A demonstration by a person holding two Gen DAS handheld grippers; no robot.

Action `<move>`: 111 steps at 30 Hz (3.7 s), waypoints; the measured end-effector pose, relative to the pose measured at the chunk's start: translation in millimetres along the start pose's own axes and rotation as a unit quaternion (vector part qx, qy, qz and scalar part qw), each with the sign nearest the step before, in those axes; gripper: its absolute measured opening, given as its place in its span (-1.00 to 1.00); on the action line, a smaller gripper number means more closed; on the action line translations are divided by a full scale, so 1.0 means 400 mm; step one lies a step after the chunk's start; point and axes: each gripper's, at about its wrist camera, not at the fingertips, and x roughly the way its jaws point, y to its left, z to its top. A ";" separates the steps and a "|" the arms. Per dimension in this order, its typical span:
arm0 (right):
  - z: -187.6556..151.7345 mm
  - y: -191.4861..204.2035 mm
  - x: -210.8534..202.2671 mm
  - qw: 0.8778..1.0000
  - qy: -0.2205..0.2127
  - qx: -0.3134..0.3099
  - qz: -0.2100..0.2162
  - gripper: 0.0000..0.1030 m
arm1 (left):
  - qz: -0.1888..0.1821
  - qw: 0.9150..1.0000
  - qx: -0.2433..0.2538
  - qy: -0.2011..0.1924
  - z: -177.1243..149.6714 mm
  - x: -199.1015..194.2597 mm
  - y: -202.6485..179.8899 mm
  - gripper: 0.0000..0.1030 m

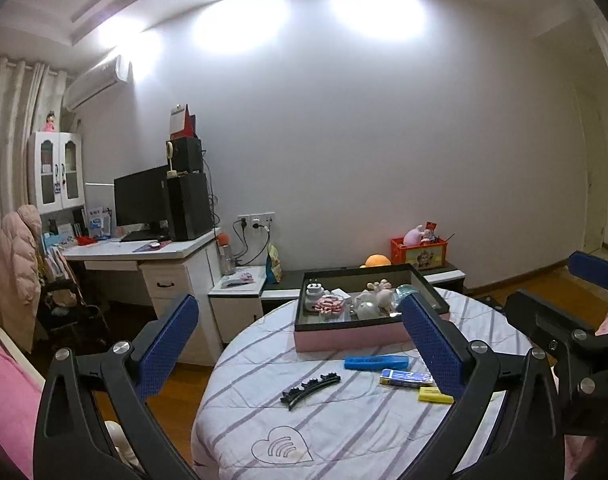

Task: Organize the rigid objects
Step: 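Withdraw both open tools from the tray back over the quilt, then grasp the black hair clip with the left tool while the right tool grasps the yellow highlighter, then lift the hair clip and yellow highlighter and carry them over the tray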

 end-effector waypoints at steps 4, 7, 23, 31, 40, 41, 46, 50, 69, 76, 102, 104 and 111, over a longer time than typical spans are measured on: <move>-0.002 0.006 -0.023 1.000 -0.005 -0.006 -0.005 1.00 | 0.000 1.000 0.000 -0.004 -0.002 -0.017 -0.003 1.00; -0.005 0.006 -0.030 1.000 -0.005 -0.007 -0.008 1.00 | -0.006 1.000 0.000 -0.003 -0.005 -0.019 -0.004 1.00; -0.126 -0.036 0.093 0.995 0.098 0.009 -0.009 1.00 | -0.075 0.985 -0.018 0.155 -0.163 0.159 0.001 1.00; -0.240 -0.096 0.213 0.982 0.188 0.019 -0.030 1.00 | -0.057 0.974 -0.020 0.217 -0.246 0.243 0.037 1.00; -0.333 -0.189 0.361 0.963 0.267 0.028 -0.033 1.00 | -0.063 0.964 0.000 0.257 -0.293 0.313 0.016 1.00; -0.337 -0.189 0.376 0.961 0.275 0.020 -0.025 1.00 | -0.063 0.964 0.002 0.259 -0.296 0.317 0.015 1.00; -0.344 -0.192 0.408 0.958 0.286 0.012 0.010 0.79 | -0.062 0.960 0.000 0.273 -0.317 0.341 0.024 1.00; -0.342 -0.183 0.417 0.957 0.289 0.002 0.016 0.31 | -0.058 0.957 -0.001 0.285 -0.330 0.362 0.029 1.00; -0.333 -0.204 0.397 0.957 0.285 0.035 -0.033 -0.47 | -0.049 0.940 0.052 0.334 -0.352 0.569 0.037 0.88; -0.329 -0.209 0.431 0.957 0.285 0.038 -0.034 -0.47 | -0.085 0.937 0.025 0.337 -0.345 0.594 0.031 -0.25; -0.321 -0.182 0.471 0.956 0.293 0.026 -0.023 -0.46 | -0.101 0.936 0.032 0.336 -0.344 0.564 -0.055 -0.37; -0.321 -0.179 0.474 0.956 0.292 0.020 -0.025 -0.47 | -0.103 0.937 0.033 0.332 -0.342 0.562 -0.055 -0.42; -0.313 -0.178 0.454 0.961 0.276 0.028 -0.012 -0.49 | -0.104 0.942 0.022 0.319 -0.338 0.524 -0.044 -0.61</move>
